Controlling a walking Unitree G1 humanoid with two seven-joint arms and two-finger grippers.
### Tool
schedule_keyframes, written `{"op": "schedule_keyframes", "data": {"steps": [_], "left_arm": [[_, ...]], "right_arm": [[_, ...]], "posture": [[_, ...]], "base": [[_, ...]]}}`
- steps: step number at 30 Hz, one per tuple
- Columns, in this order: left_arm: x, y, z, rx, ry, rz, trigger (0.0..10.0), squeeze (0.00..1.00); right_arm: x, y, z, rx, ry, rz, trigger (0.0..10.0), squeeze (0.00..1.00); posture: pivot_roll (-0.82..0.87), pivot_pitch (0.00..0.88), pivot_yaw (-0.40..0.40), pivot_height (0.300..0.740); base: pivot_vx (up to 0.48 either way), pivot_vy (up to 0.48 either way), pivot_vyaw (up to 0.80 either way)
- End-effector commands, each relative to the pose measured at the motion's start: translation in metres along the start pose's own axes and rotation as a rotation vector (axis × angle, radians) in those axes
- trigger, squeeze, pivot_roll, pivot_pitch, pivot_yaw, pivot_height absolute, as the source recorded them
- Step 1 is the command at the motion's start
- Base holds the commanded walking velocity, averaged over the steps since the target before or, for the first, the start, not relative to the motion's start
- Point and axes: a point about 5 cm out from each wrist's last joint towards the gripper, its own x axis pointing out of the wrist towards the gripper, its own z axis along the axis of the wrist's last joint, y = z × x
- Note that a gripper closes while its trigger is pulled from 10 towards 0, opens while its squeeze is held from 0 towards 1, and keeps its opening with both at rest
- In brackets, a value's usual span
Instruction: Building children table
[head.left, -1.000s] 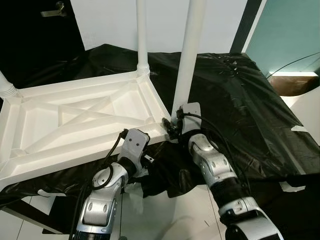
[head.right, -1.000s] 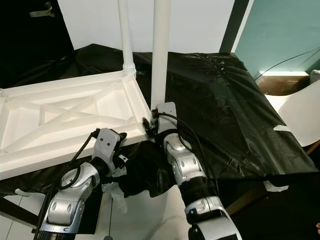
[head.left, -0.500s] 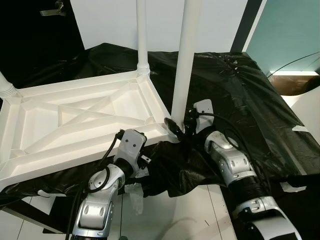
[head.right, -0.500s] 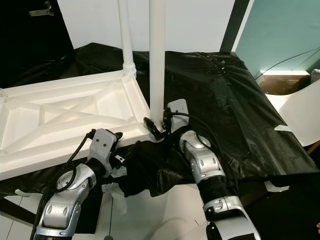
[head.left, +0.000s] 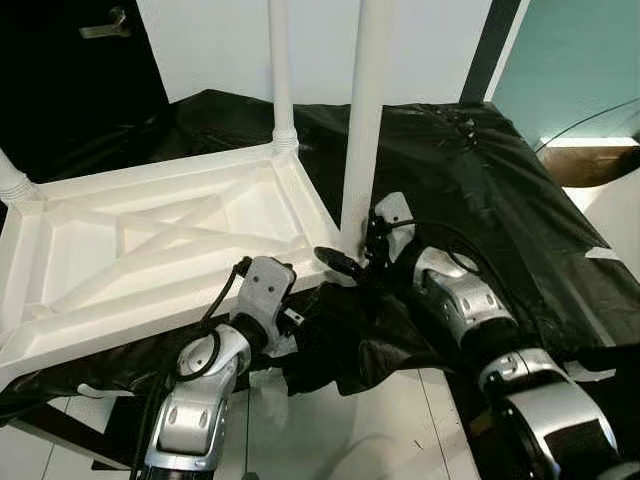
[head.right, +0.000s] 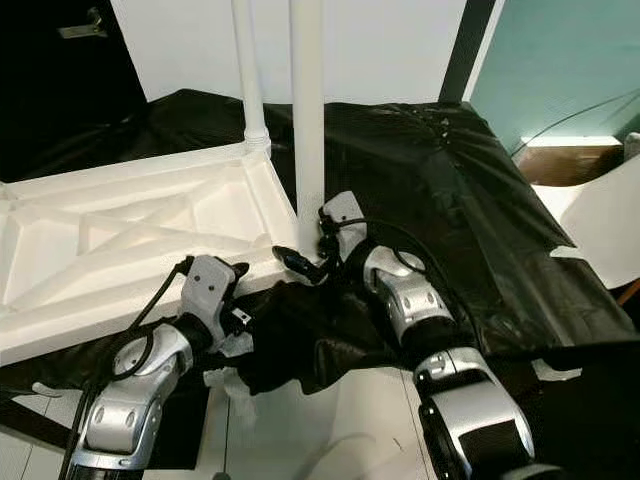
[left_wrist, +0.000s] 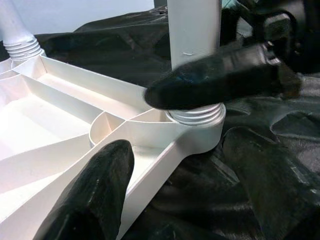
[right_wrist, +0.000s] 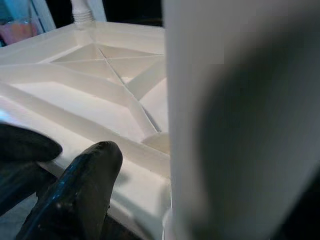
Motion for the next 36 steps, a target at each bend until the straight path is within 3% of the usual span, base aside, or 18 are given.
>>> {"op": "schedule_keyframes", "data": {"steps": [1,8,9,10,11,20,23,24,25,26,29,32,36], "left_arm": [[-0.001,0.0,0.001,-0.002,0.003,0.026,10.0,0.0],[-0.004,0.001,0.001,-0.006,0.01,0.043,10.0,0.0],[-0.004,0.001,0.001,-0.007,0.01,0.046,10.0,0.0],[-0.004,0.001,0.001,-0.007,0.01,0.046,10.0,0.0],[-0.005,0.001,0.001,-0.007,0.01,0.049,10.0,0.0],[-0.005,0.0,-0.001,-0.015,0.012,0.059,10.0,0.0],[-0.005,0.001,0.0,-0.017,0.011,0.062,10.0,0.0],[-0.005,0.002,0.0,-0.018,0.011,0.066,10.0,0.0],[-0.005,0.003,0.0,-0.018,0.011,0.068,10.0,0.0],[-0.005,0.003,0.0,-0.018,0.011,0.068,10.0,0.0],[-0.005,0.001,-0.002,-0.024,0.016,0.063,10.0,0.0],[-0.005,-0.001,-0.002,-0.027,0.017,0.06,10.0,0.0],[-0.003,-0.005,-0.003,-0.034,0.017,0.047,10.0,0.0]], "right_arm": [[0.005,0.003,0.0,-0.016,0.015,0.049,10.0,0.0],[0.006,-0.005,-0.004,-0.065,0.075,0.084,9.8,0.0],[0.005,-0.005,-0.006,-0.072,0.091,0.095,0.9,0.0],[0.005,-0.005,-0.006,-0.072,0.091,0.095,0.9,0.0],[0.004,-0.005,-0.008,-0.083,0.105,0.112,0.0,0.0],[-0.002,-0.009,-0.017,-0.064,0.155,0.081,0.0,0.0],[-0.004,-0.014,-0.021,-0.068,0.193,0.005,0.0,0.0],[-0.005,-0.017,-0.022,-0.052,0.199,-0.034,1.7,0.0],[-0.005,-0.019,-0.023,-0.037,0.205,-0.068,10.0,0.0],[-0.005,-0.019,-0.023,-0.037,0.205,-0.068,10.0,0.0],[-0.003,-0.023,-0.026,0.086,0.205,-0.234,10.0,0.0],[-0.002,-0.022,-0.026,0.102,0.194,-0.271,10.0,0.0],[-0.004,-0.013,-0.033,0.168,0.187,-0.462,10.0,0.0]], "posture": [[0.14,0.0,-0.032,0.74],[0.16,0.0,-0.04,0.74],[0.16,0.0,-0.044,0.74],[0.16,0.0,-0.044,0.74],[0.16,0.0,-0.049,0.74],[0.16,0.0,-0.057,0.74],[0.16,0.0,-0.064,0.74],[0.15,0.0,-0.066,0.74],[0.15,0.0,-0.066,0.74],[0.15,0.0,-0.066,0.74],[0.14,0.0,-0.067,0.74],[0.13,0.0,-0.067,0.74],[0.13,0.001,-0.074,0.74]], "base": [[0.0,0.0,0.0],[0.0,0.0,0.0],[0.0,0.0,0.0],[0.0,0.0,0.0],[0.0,0.0,0.0],[0.0,0.0,0.0],[0.0,0.0,0.0],[0.0,0.0,0.0],[0.0,0.0,0.0],[0.0,0.0,0.0],[0.0,0.0,0.0],[0.0,0.0,0.0],[0.0,0.0,0.0]]}}
